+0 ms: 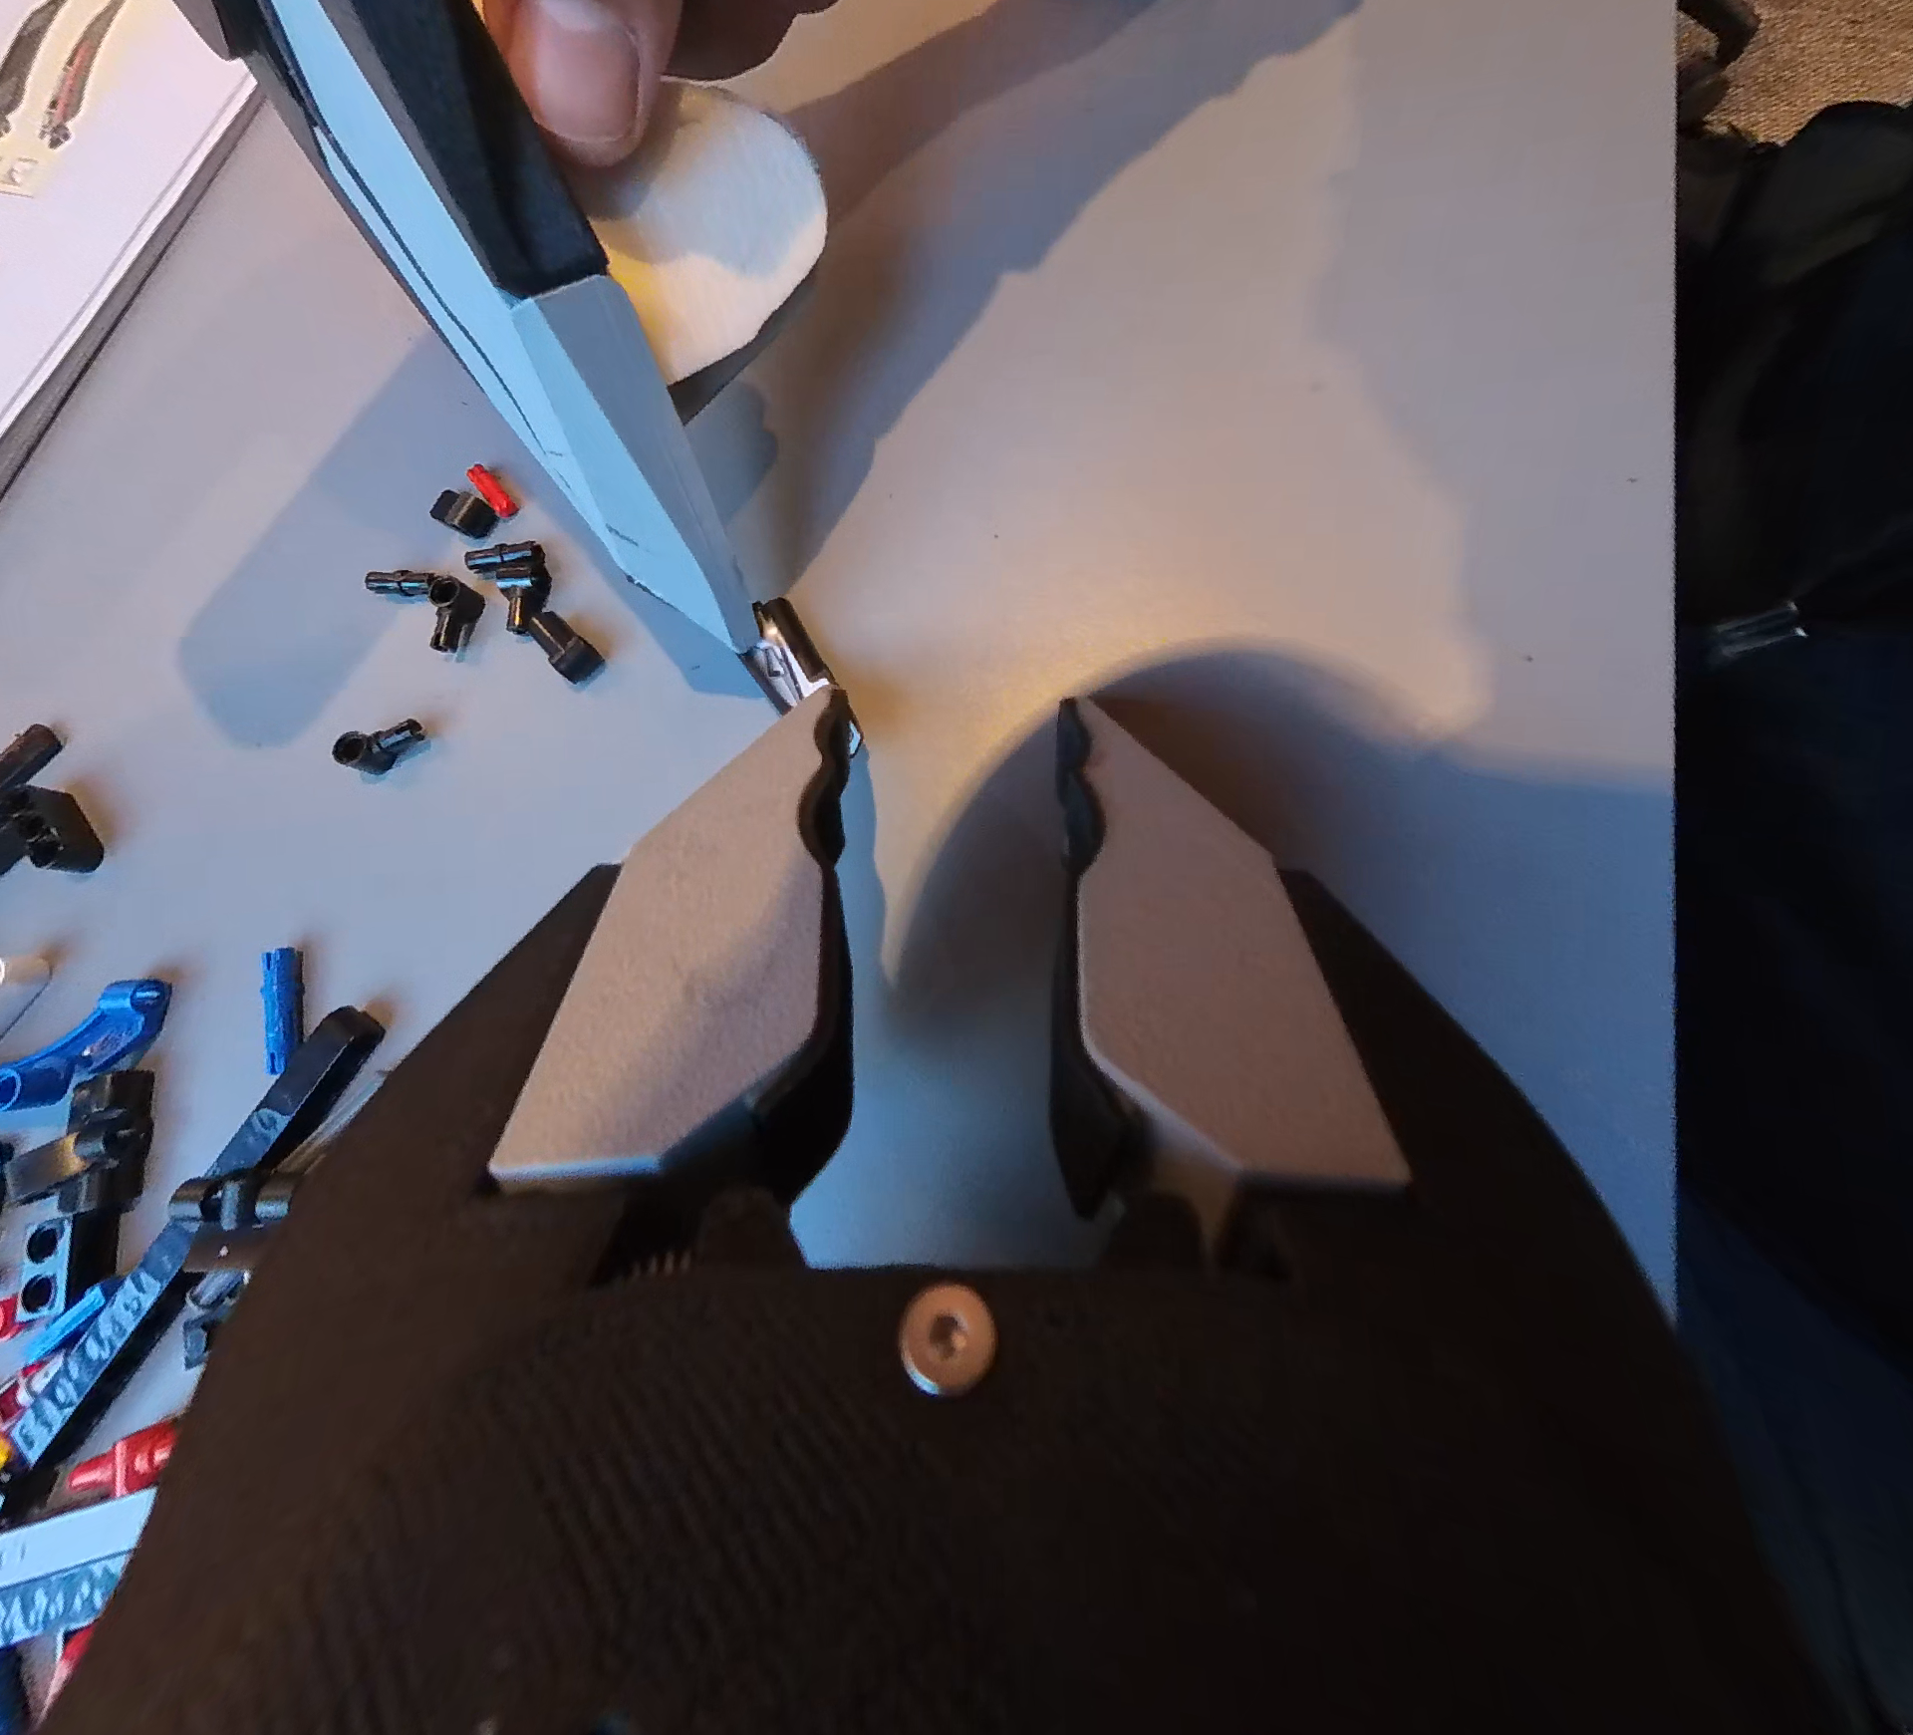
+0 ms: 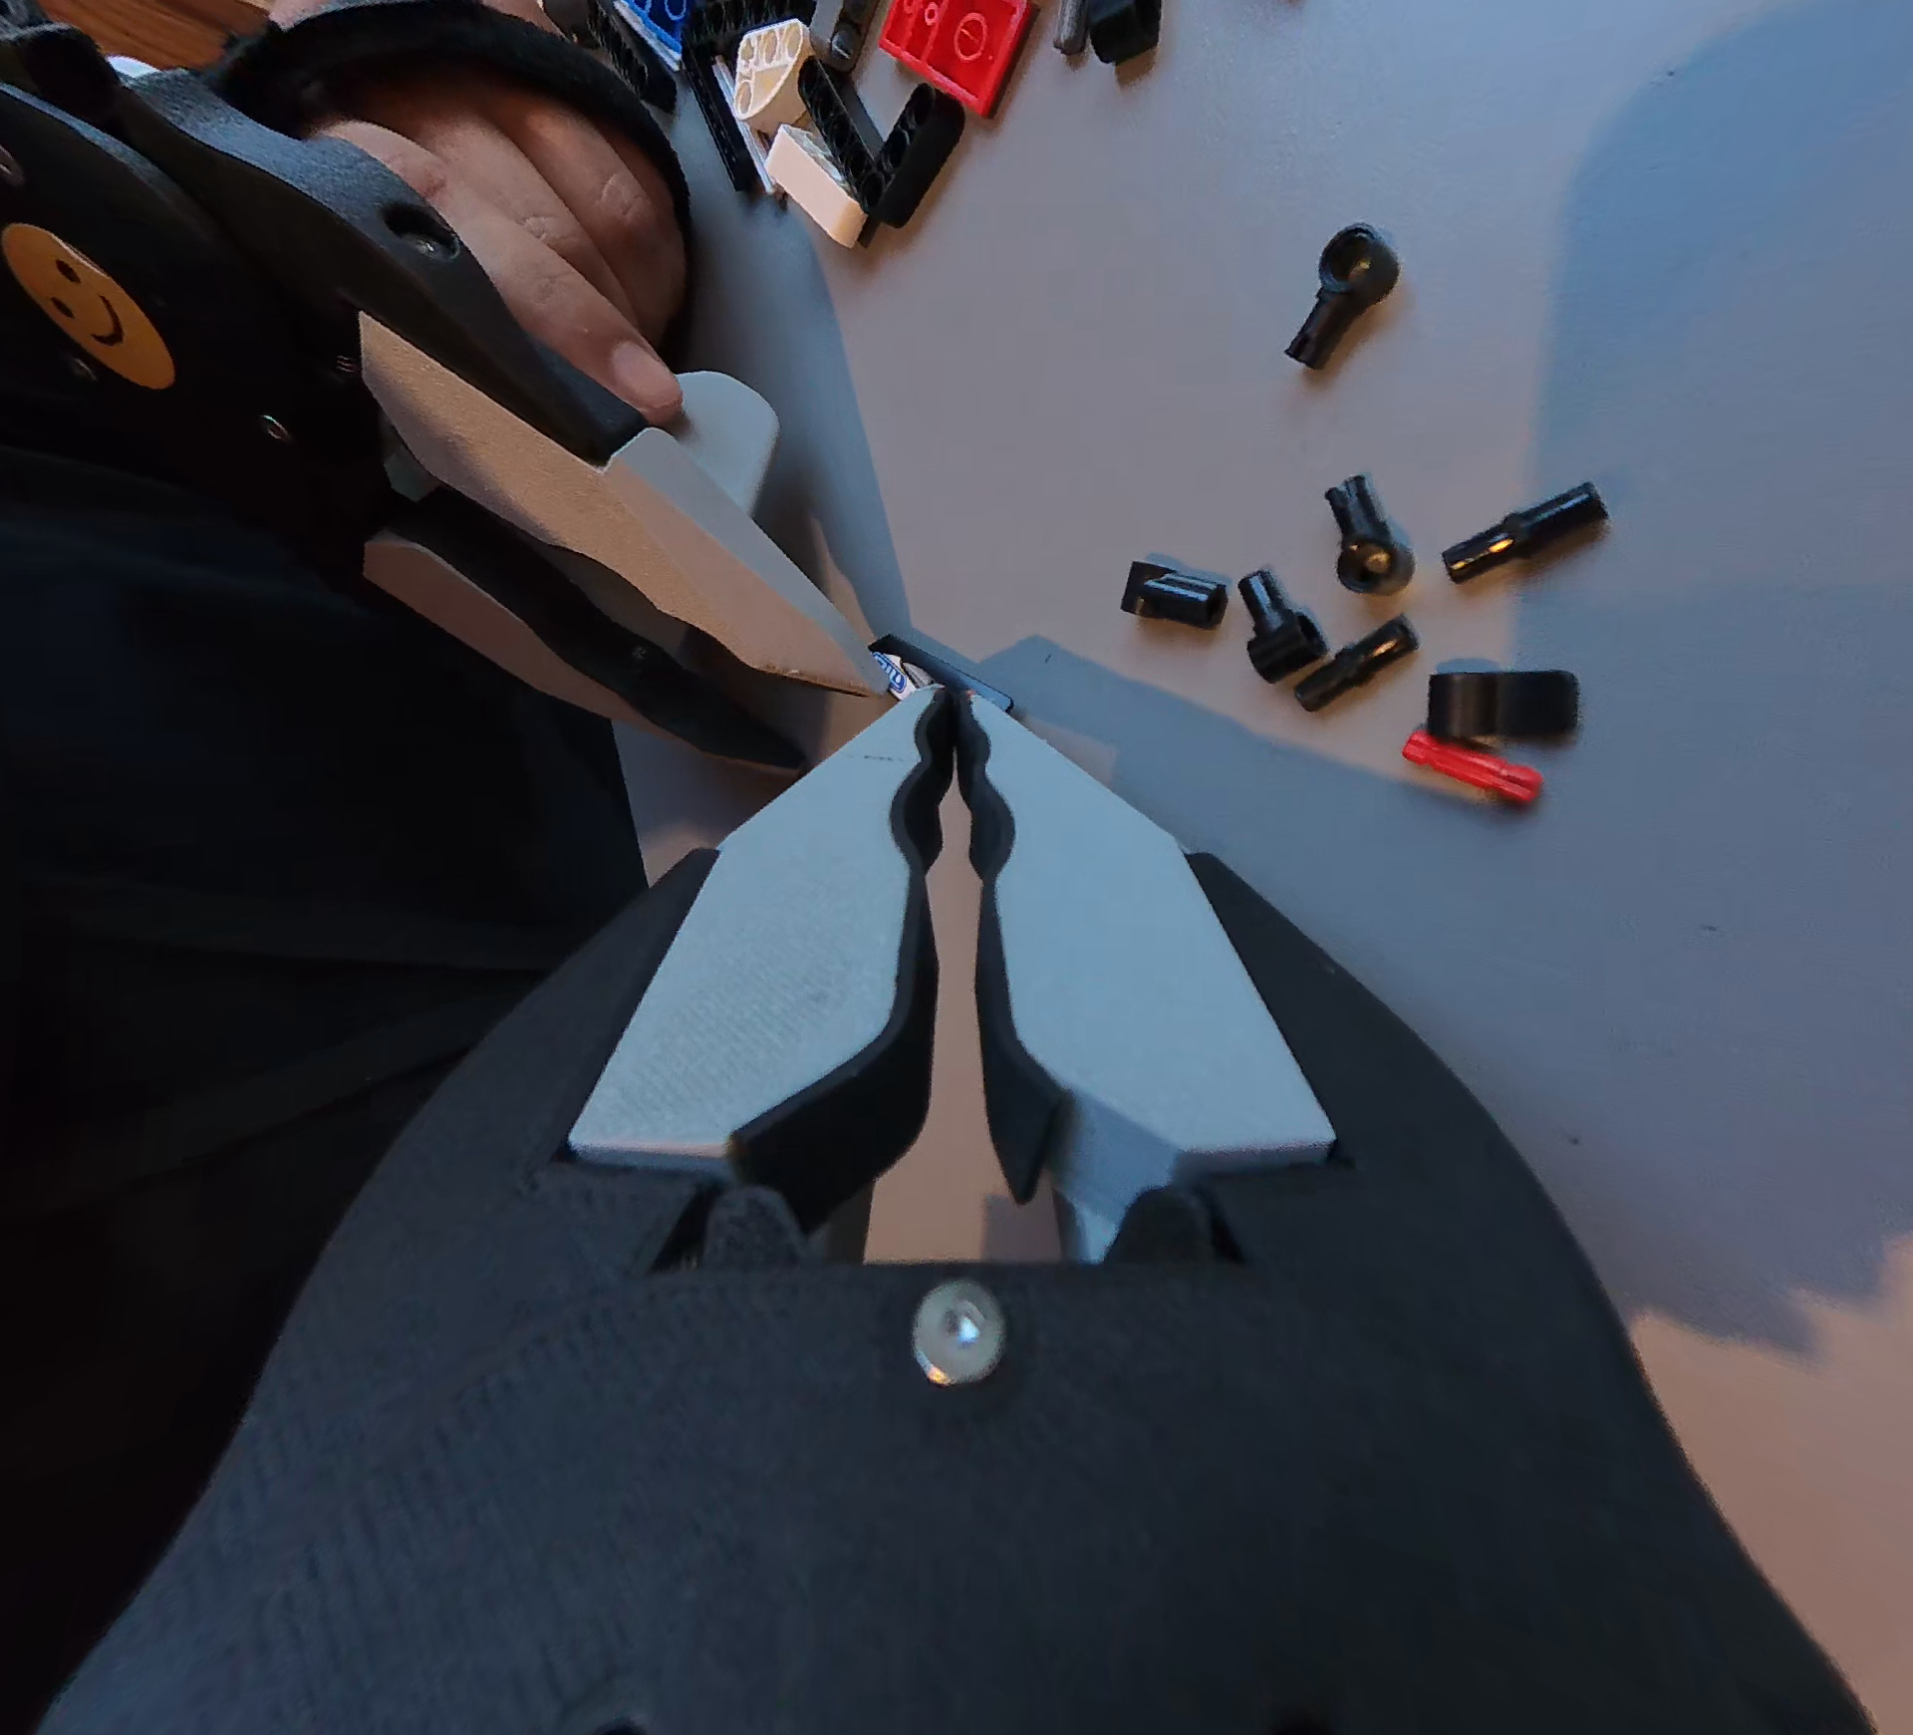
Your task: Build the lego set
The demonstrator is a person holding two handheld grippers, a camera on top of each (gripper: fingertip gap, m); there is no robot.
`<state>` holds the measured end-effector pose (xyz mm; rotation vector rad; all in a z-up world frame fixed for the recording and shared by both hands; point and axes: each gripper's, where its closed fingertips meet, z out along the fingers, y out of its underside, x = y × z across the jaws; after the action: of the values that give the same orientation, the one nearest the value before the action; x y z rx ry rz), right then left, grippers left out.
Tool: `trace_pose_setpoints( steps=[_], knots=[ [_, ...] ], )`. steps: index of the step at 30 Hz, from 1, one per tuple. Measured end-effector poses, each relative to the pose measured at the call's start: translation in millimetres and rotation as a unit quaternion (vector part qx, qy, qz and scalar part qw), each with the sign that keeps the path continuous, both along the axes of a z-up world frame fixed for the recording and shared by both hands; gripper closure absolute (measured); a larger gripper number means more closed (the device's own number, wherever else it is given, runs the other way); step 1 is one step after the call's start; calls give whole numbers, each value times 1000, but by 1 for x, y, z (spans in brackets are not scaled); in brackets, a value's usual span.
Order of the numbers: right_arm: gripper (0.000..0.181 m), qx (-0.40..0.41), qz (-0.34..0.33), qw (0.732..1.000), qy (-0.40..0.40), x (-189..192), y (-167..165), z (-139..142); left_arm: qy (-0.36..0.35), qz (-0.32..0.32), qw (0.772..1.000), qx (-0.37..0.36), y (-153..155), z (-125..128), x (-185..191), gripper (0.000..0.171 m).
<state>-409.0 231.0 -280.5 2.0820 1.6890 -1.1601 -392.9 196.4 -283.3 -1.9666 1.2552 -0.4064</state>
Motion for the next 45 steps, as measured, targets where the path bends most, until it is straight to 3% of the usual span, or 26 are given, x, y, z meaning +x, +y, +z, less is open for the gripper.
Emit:
trace_pose_setpoints(
  steps=[45],
  knots=[
    [179, 151, 38, 986, -52, 4, 4, 0, 15, 29, 999, 23, 9, -1, 1, 144]
  ],
)
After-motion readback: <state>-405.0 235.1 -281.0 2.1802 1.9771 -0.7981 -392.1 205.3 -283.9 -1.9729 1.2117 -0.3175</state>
